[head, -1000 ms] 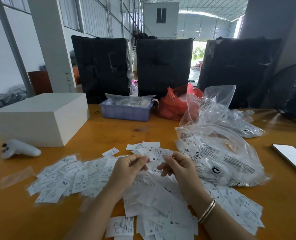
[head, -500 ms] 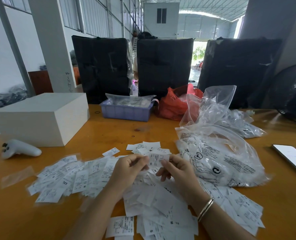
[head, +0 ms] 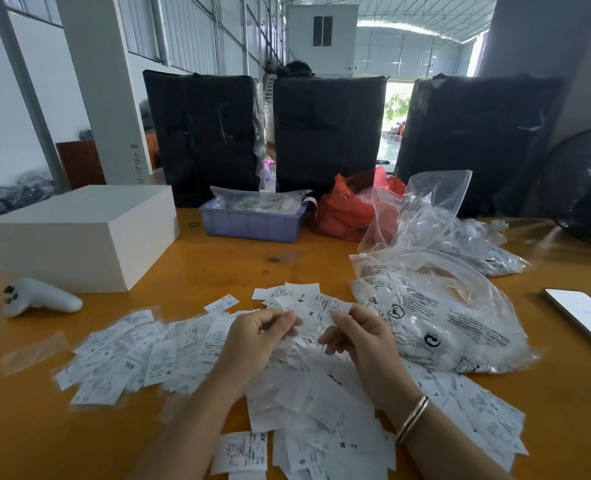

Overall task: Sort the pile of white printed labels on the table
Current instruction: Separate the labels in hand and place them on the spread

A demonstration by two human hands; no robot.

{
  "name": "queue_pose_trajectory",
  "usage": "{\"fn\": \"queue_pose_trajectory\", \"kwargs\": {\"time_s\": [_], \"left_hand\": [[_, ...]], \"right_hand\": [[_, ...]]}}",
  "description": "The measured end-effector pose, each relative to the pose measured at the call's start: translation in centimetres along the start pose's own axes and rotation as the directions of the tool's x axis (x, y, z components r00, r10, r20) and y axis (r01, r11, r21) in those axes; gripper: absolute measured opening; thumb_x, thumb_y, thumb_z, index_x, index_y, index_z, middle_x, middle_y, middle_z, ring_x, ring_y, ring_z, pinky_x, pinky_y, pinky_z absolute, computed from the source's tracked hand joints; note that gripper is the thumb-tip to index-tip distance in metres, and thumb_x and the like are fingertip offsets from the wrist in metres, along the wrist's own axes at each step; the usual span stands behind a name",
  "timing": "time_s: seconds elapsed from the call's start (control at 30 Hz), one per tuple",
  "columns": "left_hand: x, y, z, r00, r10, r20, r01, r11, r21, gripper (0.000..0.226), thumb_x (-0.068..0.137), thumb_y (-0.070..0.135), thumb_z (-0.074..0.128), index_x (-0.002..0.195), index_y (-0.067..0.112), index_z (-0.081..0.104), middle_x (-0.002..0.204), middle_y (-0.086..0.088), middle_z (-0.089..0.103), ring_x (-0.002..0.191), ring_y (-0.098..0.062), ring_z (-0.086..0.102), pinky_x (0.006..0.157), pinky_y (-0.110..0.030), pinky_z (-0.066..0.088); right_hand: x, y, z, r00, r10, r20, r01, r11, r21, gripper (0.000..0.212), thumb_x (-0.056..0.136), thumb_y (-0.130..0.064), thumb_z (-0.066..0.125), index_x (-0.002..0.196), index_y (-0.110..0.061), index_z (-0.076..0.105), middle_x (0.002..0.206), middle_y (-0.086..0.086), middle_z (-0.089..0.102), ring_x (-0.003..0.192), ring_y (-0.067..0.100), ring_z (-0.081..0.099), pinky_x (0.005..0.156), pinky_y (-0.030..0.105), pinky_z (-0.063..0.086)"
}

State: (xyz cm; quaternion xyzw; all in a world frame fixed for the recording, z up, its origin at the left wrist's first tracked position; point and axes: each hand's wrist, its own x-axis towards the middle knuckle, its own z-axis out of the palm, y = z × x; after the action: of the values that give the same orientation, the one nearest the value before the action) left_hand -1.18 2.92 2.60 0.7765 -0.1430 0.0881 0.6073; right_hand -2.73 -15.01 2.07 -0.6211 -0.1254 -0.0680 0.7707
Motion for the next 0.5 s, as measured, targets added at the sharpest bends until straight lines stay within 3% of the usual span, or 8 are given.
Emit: {"fn": "queue_pose_trajectory", "kwargs": {"time_s": [0.17, 0.33, 0.5], "left_hand": [[-0.01, 0.20, -0.03, 1.000, -0.025, 0.019, 0.025, 0.999, -0.021, 0.028, 0.074, 0.052, 0.057, 0.079, 0.028, 0.071, 0.078, 0.015, 0.073, 0.078, -0.003, 0.068, 0.066, -0.013, 0.052], [-0.16, 0.52, 0.03, 0.999, -0.038, 0.027, 0.039, 0.999, -0.030, 0.026, 0.074, 0.051, 0.058, 0.083, 0.030, 0.069, 0.076, 0.016, 0.073, 0.078, -0.001, 0.068, 0.063, -0.009, 0.049], [0.01, 0.43, -0.10, 0.999, -0.041, 0.016, 0.042, 0.998, -0.043, 0.007, 0.083, 0.033, 0.068, 0.084, 0.028, 0.072, 0.076, 0.016, 0.072, 0.073, 0.002, 0.066, 0.063, -0.008, 0.048]], "right_hand": [[-0.19, 0.06, 0.49, 0.999, -0.009, 0.044, 0.014, 0.992, -0.123, 0.014, 0.094, -0.007, 0.053, 0.088, -0.007, 0.066, 0.066, 0.012, 0.069, 0.053, 0.016, 0.058, 0.052, 0.020, 0.044], [-0.41, -0.20, 0.81, 0.998, 0.002, 0.062, 0.004, 0.994, -0.108, 0.017, 0.094, -0.001, 0.050, 0.085, -0.001, 0.064, 0.057, 0.008, 0.063, 0.046, 0.014, 0.051, 0.049, 0.019, 0.041], [-0.37, 0.32, 0.75, 0.986, 0.121, 0.111, -0.115, 0.992, -0.057, 0.024, 0.094, 0.001, 0.048, 0.094, -0.011, 0.069, 0.048, 0.007, 0.053, 0.039, 0.014, 0.041, 0.039, 0.021, 0.032]]}}
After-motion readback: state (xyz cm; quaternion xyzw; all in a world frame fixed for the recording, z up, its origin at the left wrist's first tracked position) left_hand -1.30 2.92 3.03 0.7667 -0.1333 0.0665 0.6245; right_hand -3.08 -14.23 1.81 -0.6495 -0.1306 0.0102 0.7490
